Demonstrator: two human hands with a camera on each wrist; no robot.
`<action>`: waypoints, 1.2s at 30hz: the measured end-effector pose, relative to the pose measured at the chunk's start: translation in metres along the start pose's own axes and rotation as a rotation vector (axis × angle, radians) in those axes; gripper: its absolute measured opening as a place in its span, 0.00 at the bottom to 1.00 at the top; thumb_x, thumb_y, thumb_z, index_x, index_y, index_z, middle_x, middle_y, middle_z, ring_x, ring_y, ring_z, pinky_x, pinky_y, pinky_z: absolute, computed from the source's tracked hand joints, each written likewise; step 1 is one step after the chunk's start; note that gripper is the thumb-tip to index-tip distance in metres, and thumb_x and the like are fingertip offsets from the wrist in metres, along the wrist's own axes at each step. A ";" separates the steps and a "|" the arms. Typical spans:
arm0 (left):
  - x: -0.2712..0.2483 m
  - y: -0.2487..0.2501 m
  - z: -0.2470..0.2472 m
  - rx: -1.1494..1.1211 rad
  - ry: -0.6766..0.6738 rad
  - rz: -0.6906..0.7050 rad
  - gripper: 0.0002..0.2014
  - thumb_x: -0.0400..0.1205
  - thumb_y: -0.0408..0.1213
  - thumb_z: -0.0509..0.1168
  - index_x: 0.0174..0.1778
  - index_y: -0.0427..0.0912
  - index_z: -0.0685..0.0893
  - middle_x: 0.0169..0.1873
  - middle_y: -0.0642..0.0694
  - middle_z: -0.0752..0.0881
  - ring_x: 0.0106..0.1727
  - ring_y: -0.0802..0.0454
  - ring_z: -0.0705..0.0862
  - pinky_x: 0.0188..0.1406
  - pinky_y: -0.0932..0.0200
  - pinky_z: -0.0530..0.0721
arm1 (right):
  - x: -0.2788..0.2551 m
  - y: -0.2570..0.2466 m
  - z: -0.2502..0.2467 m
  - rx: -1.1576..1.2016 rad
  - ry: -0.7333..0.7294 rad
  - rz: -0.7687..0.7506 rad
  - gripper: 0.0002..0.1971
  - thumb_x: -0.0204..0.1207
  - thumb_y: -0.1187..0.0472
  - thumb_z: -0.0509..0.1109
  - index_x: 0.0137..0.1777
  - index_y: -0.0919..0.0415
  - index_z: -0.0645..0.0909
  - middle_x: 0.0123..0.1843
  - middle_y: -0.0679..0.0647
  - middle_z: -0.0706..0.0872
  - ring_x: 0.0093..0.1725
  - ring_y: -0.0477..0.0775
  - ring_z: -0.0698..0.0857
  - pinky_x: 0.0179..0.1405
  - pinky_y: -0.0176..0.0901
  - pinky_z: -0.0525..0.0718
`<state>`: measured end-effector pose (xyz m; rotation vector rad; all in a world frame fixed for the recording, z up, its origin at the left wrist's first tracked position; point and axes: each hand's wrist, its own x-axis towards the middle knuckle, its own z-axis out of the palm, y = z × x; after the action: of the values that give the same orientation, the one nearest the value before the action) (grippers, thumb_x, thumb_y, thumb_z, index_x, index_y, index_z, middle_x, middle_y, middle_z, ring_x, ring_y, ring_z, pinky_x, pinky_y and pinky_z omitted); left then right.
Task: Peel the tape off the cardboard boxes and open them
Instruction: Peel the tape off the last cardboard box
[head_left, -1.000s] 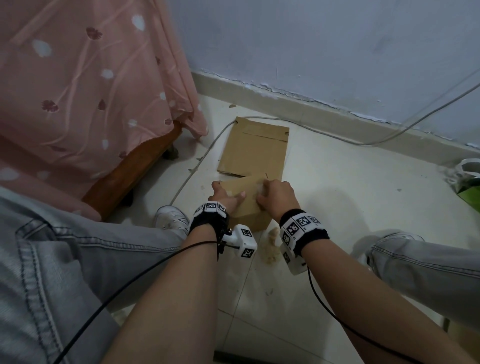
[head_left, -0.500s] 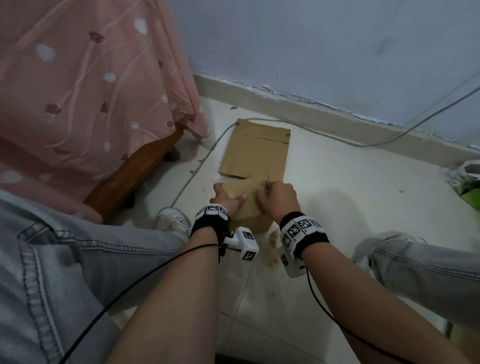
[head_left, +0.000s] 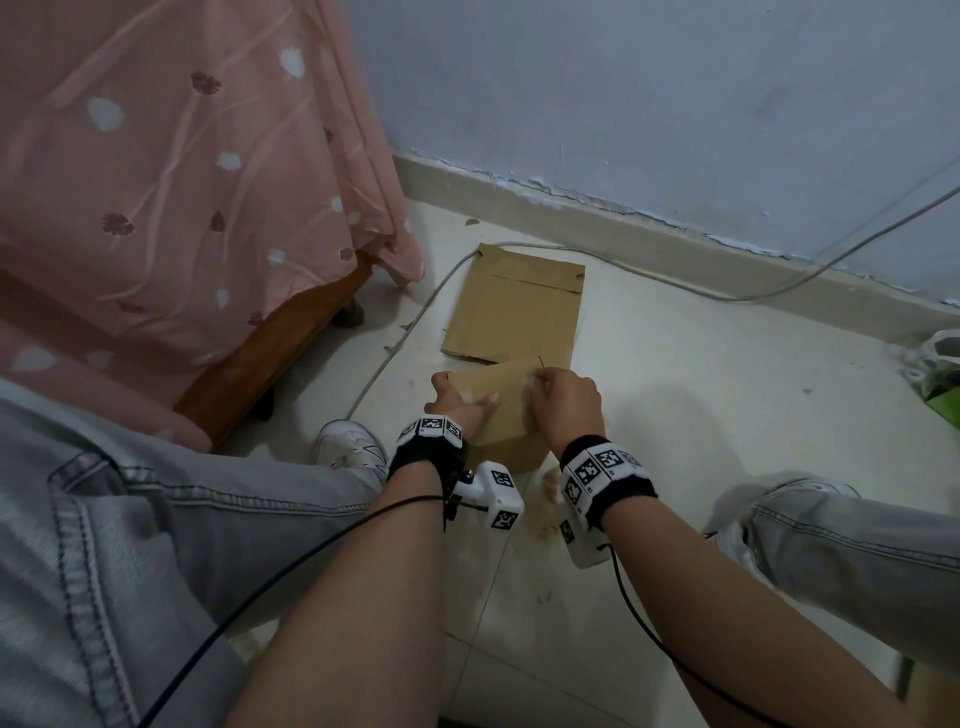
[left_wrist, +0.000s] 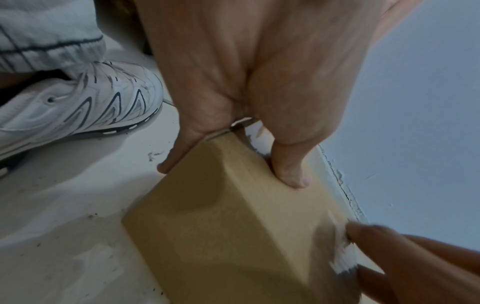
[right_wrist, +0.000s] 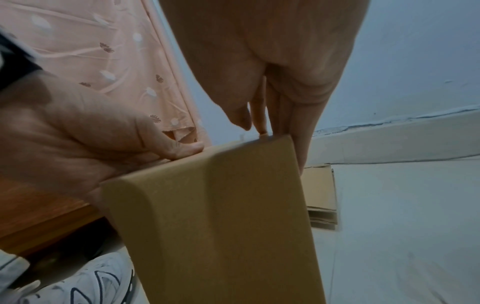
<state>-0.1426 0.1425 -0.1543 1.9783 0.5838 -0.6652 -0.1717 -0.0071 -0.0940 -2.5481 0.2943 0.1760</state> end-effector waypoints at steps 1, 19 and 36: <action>-0.001 0.001 0.000 -0.001 0.002 0.001 0.46 0.68 0.63 0.71 0.75 0.55 0.52 0.69 0.37 0.75 0.67 0.31 0.77 0.68 0.32 0.77 | 0.000 -0.001 0.001 0.006 -0.001 0.006 0.16 0.83 0.54 0.62 0.60 0.63 0.84 0.52 0.64 0.89 0.55 0.67 0.85 0.52 0.49 0.81; -0.001 0.001 0.002 -0.046 0.015 -0.001 0.43 0.76 0.56 0.72 0.78 0.50 0.53 0.72 0.36 0.73 0.69 0.32 0.76 0.72 0.37 0.75 | 0.010 -0.012 0.011 -0.158 0.033 0.040 0.10 0.80 0.61 0.61 0.57 0.65 0.75 0.49 0.65 0.86 0.47 0.68 0.85 0.39 0.49 0.77; 0.000 -0.001 0.003 -0.043 0.011 -0.007 0.43 0.75 0.58 0.72 0.77 0.52 0.52 0.72 0.37 0.73 0.69 0.32 0.76 0.71 0.35 0.75 | 0.015 0.000 0.011 -0.043 0.085 0.073 0.10 0.82 0.65 0.56 0.56 0.63 0.78 0.47 0.65 0.86 0.46 0.68 0.84 0.43 0.50 0.82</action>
<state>-0.1438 0.1404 -0.1560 1.9414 0.6066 -0.6414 -0.1583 -0.0032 -0.1058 -2.5932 0.4205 0.1029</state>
